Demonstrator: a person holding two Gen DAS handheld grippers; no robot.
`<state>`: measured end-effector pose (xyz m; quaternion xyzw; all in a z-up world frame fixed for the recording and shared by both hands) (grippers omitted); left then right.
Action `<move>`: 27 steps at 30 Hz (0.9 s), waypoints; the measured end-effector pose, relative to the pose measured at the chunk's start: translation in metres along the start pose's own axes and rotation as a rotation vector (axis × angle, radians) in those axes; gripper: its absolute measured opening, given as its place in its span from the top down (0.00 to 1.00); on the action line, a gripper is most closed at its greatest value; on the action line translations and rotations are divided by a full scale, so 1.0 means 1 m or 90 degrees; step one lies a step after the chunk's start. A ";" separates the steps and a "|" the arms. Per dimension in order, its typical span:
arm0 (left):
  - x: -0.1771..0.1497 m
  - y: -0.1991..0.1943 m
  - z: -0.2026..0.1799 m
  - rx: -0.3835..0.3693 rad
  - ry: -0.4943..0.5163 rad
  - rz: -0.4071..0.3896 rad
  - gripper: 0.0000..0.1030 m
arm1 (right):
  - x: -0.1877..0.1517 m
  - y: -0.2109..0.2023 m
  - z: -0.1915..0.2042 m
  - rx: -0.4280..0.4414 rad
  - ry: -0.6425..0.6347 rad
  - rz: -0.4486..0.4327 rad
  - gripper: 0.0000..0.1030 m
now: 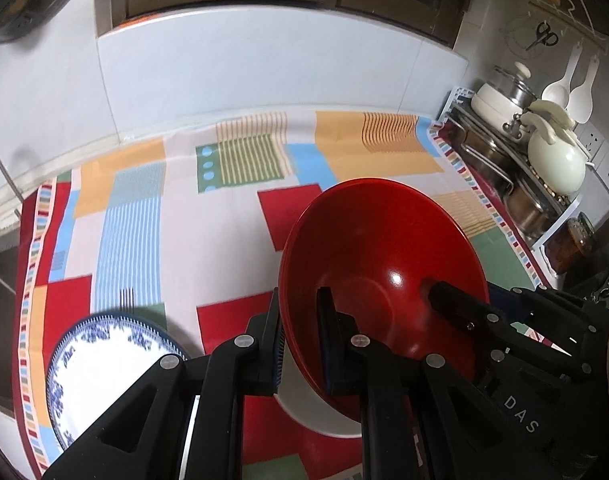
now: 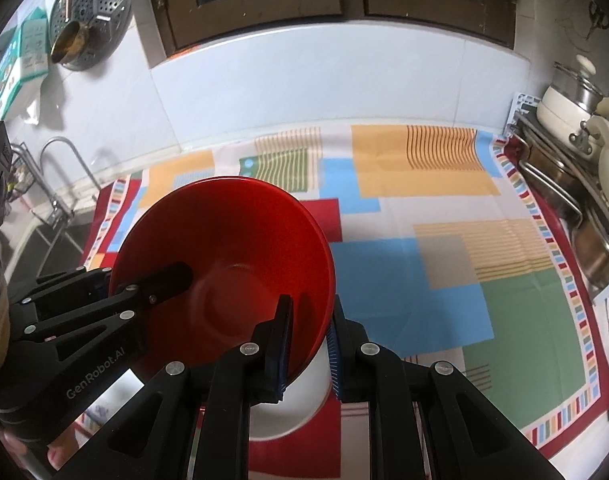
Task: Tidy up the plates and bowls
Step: 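Carry the red-and-black bowl over the stacked bowls with both grippers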
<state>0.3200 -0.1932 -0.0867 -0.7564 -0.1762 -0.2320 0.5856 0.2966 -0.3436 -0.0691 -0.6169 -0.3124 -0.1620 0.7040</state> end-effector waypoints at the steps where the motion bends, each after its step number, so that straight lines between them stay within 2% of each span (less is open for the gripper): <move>1: -0.003 0.001 0.001 0.001 -0.003 0.005 0.85 | -0.002 0.001 0.001 0.001 -0.002 0.002 0.83; 14: -0.032 0.020 0.010 0.017 -0.010 0.061 0.85 | -0.031 0.021 0.007 0.020 -0.011 0.067 0.83; 27: -0.051 0.037 0.015 0.024 -0.010 0.102 0.85 | -0.048 0.034 0.008 0.026 -0.016 0.106 0.83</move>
Point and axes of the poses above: each gripper's, at about its wrist camera, not at the fingertips, and y roughly the way its jaws point, z to its left, x to its top, the point moved 9 cm from there along y, roughly the way its jaws point, and after that the axes turned 8 degrees about -y, right-handed, at the moved point
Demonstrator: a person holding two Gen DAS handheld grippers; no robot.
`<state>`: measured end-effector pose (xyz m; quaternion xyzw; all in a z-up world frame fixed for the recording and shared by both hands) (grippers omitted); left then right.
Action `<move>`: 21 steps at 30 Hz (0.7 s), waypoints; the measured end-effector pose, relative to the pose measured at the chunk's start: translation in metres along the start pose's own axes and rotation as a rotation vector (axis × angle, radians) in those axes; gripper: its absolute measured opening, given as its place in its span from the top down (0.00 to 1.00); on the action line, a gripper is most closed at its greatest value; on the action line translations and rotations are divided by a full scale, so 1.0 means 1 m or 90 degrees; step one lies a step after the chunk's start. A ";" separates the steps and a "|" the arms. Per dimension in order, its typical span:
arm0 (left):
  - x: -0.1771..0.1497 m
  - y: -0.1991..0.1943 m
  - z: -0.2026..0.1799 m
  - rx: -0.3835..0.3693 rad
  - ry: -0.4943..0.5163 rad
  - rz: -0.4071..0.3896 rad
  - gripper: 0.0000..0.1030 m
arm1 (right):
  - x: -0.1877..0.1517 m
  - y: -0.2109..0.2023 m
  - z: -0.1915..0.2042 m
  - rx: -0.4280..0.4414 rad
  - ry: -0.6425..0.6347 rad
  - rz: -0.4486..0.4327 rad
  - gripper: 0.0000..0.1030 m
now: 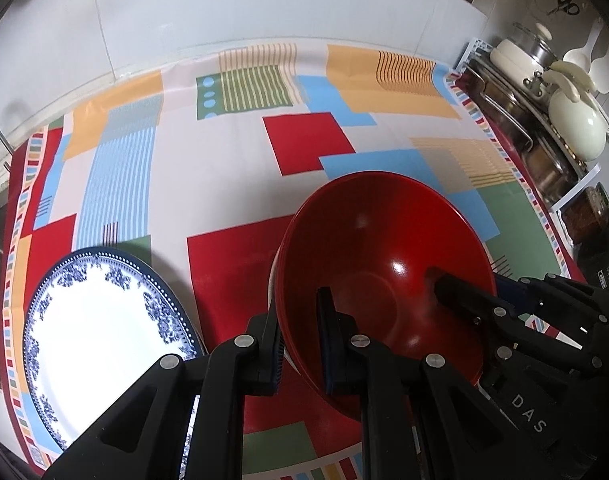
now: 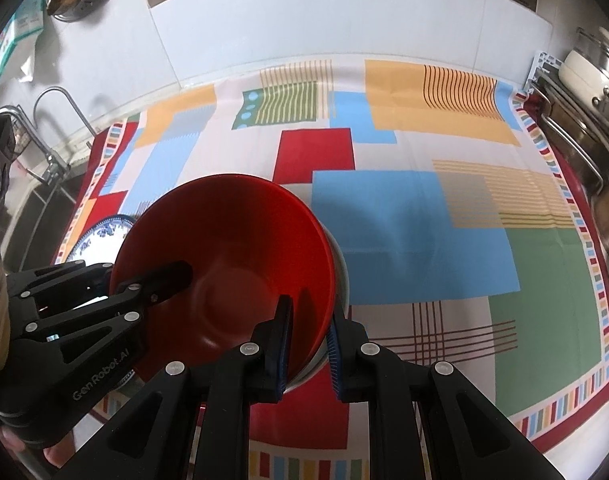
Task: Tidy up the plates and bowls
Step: 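Carry the red-and-black bowl over the stacked bowls with both grippers, then lower the red-and-black bowl into the white bowl and open both grippers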
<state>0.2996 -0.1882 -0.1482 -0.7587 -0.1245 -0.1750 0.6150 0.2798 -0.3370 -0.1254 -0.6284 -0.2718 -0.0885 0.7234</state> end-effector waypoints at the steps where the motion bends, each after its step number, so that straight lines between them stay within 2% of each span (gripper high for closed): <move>1: -0.001 0.001 0.000 0.001 0.000 0.001 0.85 | -0.001 0.001 0.000 -0.001 -0.001 0.002 0.83; 12: -0.003 0.001 0.000 -0.006 0.004 0.002 0.84 | -0.003 0.001 0.001 -0.010 -0.014 0.000 0.83; 16: -0.004 -0.001 -0.003 -0.013 0.007 0.001 0.77 | -0.003 0.001 0.001 -0.011 -0.016 -0.002 0.83; 18: -0.004 -0.004 -0.005 -0.012 0.013 -0.005 0.69 | -0.003 0.001 0.001 -0.011 -0.018 -0.003 0.83; 19: -0.003 -0.006 -0.005 -0.005 0.016 -0.013 0.59 | -0.003 0.001 0.001 -0.009 -0.019 -0.003 0.82; 20: -0.001 -0.010 -0.005 0.002 0.020 -0.027 0.55 | -0.004 0.000 0.002 -0.007 -0.020 -0.003 0.81; 21: 0.001 -0.013 -0.004 0.006 0.022 -0.036 0.55 | -0.004 -0.001 0.002 -0.004 -0.021 -0.005 0.78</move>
Point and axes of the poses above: each gripper's, at about its wrist camera, not at the fingertips, and y roughly the way its jaws point, z to its left, x to its top, the point moved 9 cm from there along y, roughly the way its jaws point, and after that the axes turned 8 degrees about -y, right-handed, at the moved point
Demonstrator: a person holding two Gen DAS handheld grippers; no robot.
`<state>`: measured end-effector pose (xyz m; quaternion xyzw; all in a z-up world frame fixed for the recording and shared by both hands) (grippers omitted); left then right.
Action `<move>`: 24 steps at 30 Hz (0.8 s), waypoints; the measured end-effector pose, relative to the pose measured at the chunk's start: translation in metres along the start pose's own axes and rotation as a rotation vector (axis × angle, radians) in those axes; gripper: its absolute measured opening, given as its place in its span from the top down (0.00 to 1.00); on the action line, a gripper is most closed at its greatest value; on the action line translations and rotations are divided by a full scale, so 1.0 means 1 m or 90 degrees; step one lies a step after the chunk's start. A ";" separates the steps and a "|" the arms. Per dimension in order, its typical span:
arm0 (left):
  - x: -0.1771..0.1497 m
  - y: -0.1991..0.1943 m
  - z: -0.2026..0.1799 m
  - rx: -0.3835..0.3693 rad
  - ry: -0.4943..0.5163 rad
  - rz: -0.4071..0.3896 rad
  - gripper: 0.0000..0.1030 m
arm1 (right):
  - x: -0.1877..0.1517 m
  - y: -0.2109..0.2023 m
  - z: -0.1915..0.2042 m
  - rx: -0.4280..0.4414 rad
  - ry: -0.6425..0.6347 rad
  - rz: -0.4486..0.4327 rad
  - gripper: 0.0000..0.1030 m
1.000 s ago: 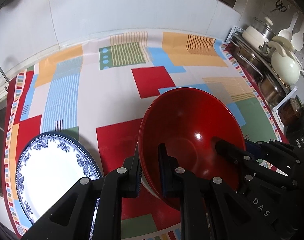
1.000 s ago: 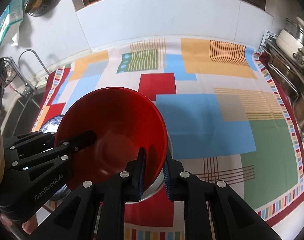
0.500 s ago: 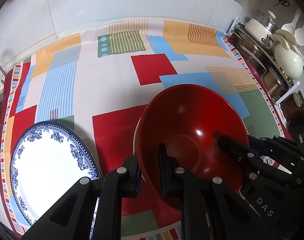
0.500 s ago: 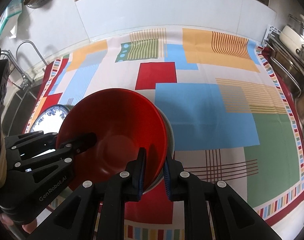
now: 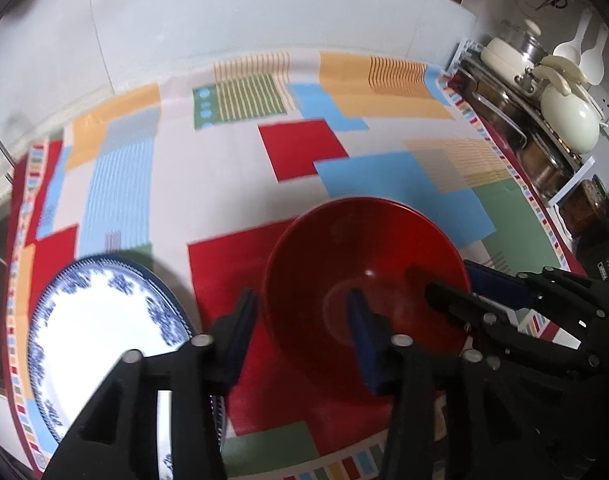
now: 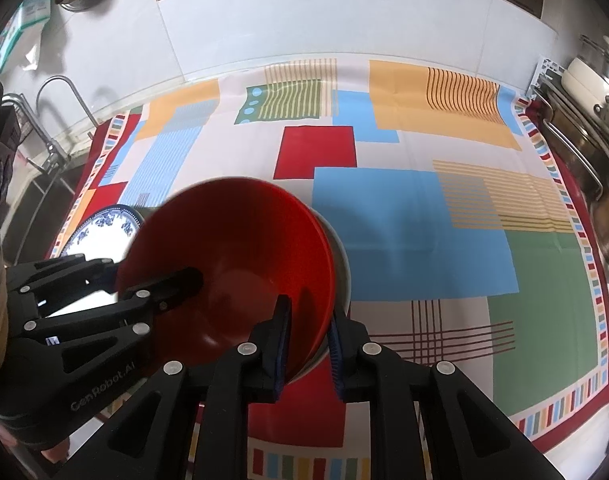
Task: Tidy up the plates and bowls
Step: 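Lower the red-and-black bowl into the white bowl and open both grippers, then close both grippers on the rim of the stacked bowls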
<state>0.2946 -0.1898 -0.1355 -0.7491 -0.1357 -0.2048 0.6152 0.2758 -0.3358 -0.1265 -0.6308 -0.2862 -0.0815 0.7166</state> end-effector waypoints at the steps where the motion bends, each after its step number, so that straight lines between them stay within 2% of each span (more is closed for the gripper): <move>1: 0.002 -0.003 0.000 0.002 0.002 -0.008 0.54 | 0.001 -0.002 0.000 0.003 -0.002 -0.005 0.76; 3: 0.004 -0.006 0.001 0.000 0.001 -0.014 0.52 | 0.002 -0.007 -0.002 -0.022 -0.007 -0.018 0.64; 5: 0.007 -0.008 0.002 0.003 0.003 -0.020 0.51 | 0.005 -0.013 -0.004 -0.038 -0.016 -0.032 0.63; 8: 0.007 -0.009 0.002 -0.001 0.002 -0.019 0.51 | 0.008 -0.020 -0.007 -0.046 -0.009 -0.049 0.52; 24: 0.000 0.009 0.020 0.025 -0.022 0.005 0.50 | 0.005 -0.003 -0.022 -0.045 0.044 -0.033 0.51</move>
Point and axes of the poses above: each gripper's, at about its wrist camera, not at the fingertips, and y roughly the way its jaws point, z to its left, x to its top, the point moved 9 cm from there along y, roughly the way its jaws point, and after that the axes turned 8 degrees about -y, right-handed, at the moved point
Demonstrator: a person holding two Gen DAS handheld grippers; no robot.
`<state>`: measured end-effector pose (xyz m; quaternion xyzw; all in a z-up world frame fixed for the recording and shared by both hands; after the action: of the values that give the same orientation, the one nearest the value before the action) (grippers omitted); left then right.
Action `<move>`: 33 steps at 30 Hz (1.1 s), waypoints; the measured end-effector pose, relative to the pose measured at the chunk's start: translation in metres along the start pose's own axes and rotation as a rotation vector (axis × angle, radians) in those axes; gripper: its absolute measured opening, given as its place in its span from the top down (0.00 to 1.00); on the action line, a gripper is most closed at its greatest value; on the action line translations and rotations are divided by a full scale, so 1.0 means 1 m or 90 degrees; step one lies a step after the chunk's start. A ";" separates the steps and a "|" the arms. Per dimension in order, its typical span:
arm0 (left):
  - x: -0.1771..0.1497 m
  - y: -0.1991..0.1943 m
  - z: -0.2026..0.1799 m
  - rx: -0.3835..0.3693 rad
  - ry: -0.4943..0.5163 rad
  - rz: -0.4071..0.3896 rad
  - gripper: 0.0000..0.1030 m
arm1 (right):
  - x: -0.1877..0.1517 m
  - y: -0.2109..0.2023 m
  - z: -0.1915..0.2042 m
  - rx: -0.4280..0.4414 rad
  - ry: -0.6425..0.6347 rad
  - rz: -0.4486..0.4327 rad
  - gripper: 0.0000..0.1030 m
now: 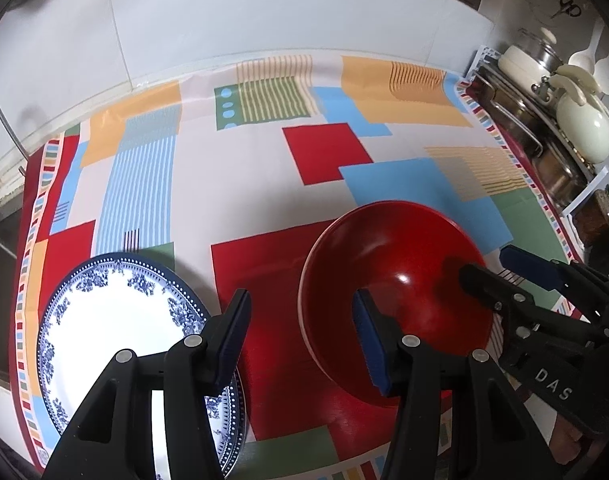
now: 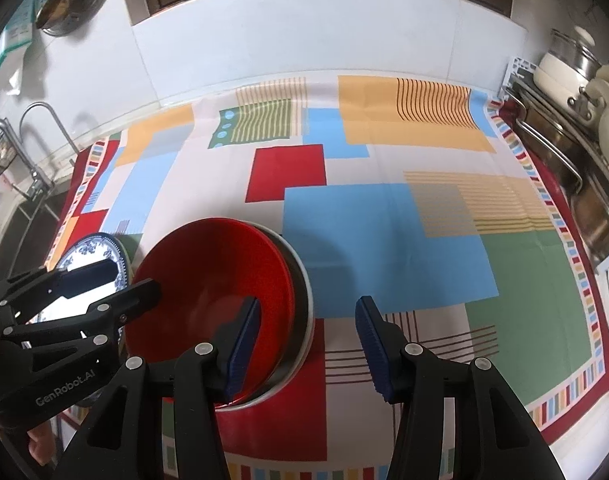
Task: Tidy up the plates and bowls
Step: 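Close both grippers on the rim of the stacked bowls, then carry the stacked bowls onto the blue-and-white plate with both grippers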
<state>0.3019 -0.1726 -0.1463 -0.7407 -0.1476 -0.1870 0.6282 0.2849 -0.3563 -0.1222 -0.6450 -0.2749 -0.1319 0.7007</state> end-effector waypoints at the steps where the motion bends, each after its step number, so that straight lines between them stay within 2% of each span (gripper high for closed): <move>1: -0.001 0.003 0.001 0.002 -0.001 0.004 0.50 | 0.000 0.002 -0.001 0.000 0.004 0.001 0.51; 7: -0.007 0.016 0.004 0.006 -0.008 0.027 0.50 | -0.005 0.015 -0.004 0.000 0.018 0.015 0.51; 23: -0.016 0.044 0.000 -0.003 -0.017 0.075 0.51 | -0.017 0.042 -0.003 0.045 0.061 0.057 0.51; 30: -0.015 0.045 -0.005 -0.019 -0.015 0.080 0.56 | -0.021 0.048 0.001 0.066 0.068 0.074 0.55; 33: -0.014 0.045 -0.008 -0.027 -0.016 0.081 0.62 | -0.021 0.048 0.004 0.073 0.068 0.076 0.60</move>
<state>0.3092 -0.1880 -0.1910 -0.7640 -0.1045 -0.1405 0.6210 0.2932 -0.3498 -0.1736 -0.6110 -0.2054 -0.1084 0.7568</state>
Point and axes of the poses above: each gripper's, at about its wrist camera, not at the fingertips, and y roughly the way its jaws point, z to its left, x to its top, the point moved 9 cm from there along y, roughly the way its jaws point, and after that the axes turned 8 degrees about -y, right-handed, at the moved point
